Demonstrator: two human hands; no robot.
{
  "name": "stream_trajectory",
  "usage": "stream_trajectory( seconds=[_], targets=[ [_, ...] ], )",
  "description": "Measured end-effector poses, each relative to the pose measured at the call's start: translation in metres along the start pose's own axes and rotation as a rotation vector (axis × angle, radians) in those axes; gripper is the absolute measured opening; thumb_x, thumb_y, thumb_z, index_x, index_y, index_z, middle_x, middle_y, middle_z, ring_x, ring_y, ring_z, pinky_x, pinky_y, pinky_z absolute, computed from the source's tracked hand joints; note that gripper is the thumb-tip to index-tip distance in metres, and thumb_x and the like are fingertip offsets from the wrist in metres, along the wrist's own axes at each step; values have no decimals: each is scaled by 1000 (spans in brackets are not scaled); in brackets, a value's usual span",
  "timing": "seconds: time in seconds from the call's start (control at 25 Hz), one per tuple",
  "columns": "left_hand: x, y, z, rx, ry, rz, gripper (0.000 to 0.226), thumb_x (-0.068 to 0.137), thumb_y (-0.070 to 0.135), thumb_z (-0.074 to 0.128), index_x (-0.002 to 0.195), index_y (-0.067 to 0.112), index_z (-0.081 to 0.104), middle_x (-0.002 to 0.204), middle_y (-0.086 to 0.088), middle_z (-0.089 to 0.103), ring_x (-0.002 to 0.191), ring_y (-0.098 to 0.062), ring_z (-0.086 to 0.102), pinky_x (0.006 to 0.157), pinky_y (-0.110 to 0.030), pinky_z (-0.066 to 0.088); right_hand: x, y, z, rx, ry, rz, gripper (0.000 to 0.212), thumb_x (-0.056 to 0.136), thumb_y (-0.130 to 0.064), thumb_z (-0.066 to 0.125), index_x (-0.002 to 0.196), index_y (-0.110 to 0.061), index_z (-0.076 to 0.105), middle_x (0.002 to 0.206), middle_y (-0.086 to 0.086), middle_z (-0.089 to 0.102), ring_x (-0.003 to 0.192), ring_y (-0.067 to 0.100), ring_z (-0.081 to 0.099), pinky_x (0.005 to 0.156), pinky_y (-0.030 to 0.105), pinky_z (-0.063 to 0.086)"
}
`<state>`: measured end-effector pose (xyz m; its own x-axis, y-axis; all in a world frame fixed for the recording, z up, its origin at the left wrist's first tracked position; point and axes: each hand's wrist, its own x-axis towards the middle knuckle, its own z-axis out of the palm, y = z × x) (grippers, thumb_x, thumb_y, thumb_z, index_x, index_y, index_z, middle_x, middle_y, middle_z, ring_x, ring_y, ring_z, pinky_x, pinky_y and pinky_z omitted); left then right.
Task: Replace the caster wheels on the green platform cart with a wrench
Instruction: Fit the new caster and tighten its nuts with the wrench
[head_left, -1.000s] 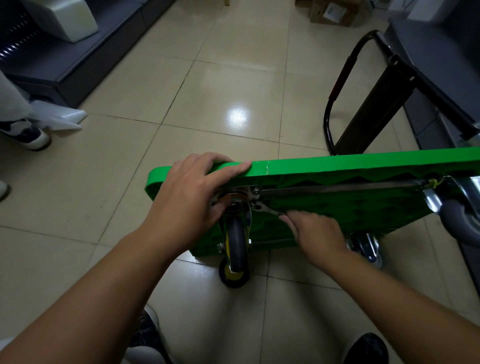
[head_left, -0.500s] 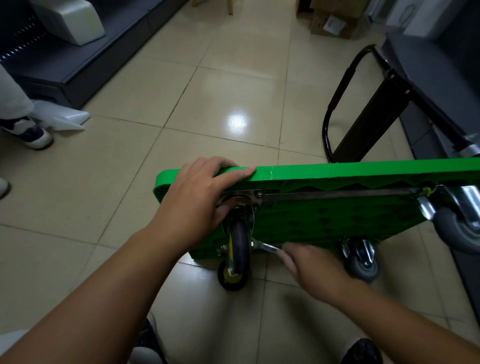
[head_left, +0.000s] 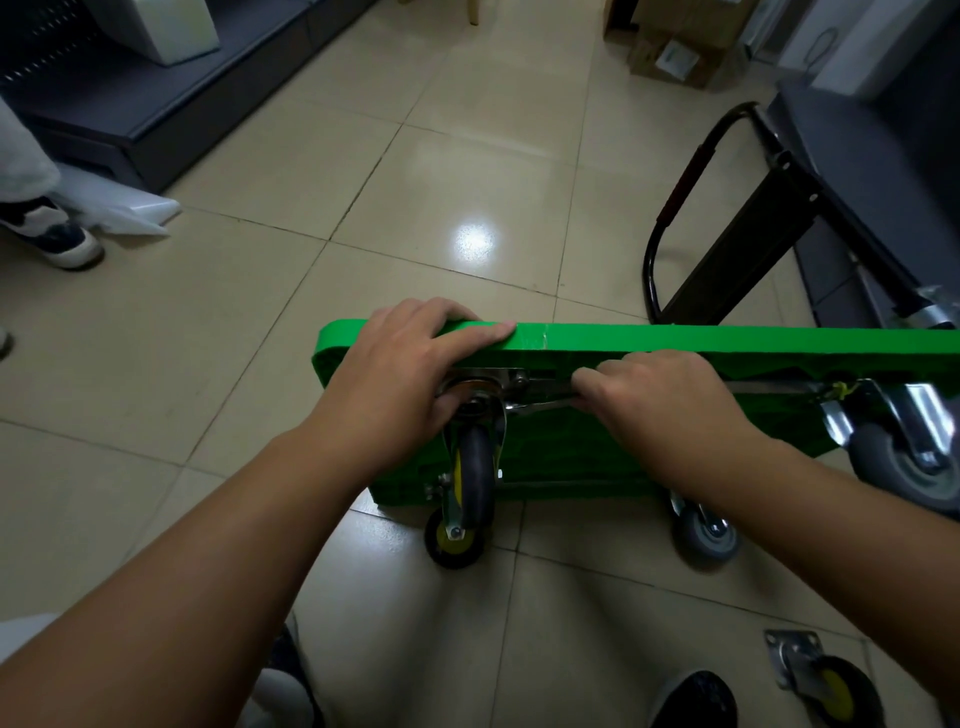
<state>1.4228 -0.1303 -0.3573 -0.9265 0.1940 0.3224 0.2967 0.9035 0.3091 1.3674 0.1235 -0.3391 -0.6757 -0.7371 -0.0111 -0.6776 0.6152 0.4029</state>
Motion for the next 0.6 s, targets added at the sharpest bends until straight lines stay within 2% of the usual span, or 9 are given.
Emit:
stream_trajectory(
  seconds=[0.08, 0.12, 0.24, 0.32, 0.48, 0.6],
  targets=[
    [0, 0, 1, 6, -2, -2, 68, 83, 27, 79, 145, 39, 52, 129, 3, 59, 113, -24, 52, 93, -36, 33, -4, -4, 7, -25, -37, 1, 25, 80, -20, 82, 100, -20, 67, 70, 0, 64, 57, 23, 58, 50, 28, 28],
    [0, 0, 1, 4, 0, -1, 68, 83, 27, 78, 145, 38, 53, 128, 3, 59, 113, -24, 52, 93, -36, 33, -7, -4, 13, -4, -37, 8, 27, 79, -19, 82, 102, -18, 69, 71, 1, 66, 56, 24, 59, 50, 28, 27],
    [0, 0, 0, -2, 1, 2, 66, 84, 29, 74, 145, 38, 52, 129, 2, 59, 112, -24, 52, 93, -35, 33, -12, -1, 36, 68, 22, 80, 29, 66, -20, 92, 86, -19, 72, 55, 2, 62, 40, 24, 55, 47, 24, 19],
    [1, 0, 0, 7, -2, -3, 66, 84, 29, 72, 146, 38, 52, 130, 3, 58, 112, -24, 51, 94, -35, 33, -15, -3, 50, 113, 76, 115, 21, 72, -24, 89, 79, -18, 70, 53, 2, 60, 38, 24, 53, 47, 23, 17],
    [0, 0, 2, 17, -11, -8, 68, 83, 27, 75, 146, 38, 51, 130, 3, 58, 112, -24, 52, 95, -37, 35, -21, -23, 80, 260, 182, 264, 27, 88, -36, 71, 71, -18, 62, 52, 2, 57, 40, 25, 54, 47, 23, 21],
    [-1, 0, 2, 17, -16, -4, 68, 84, 28, 74, 146, 38, 51, 132, 3, 57, 114, -23, 51, 96, -38, 36, -24, -52, 115, 587, 268, 434, 39, 99, -39, 49, 67, -19, 58, 52, 0, 53, 42, 25, 53, 45, 23, 27]
  ],
)
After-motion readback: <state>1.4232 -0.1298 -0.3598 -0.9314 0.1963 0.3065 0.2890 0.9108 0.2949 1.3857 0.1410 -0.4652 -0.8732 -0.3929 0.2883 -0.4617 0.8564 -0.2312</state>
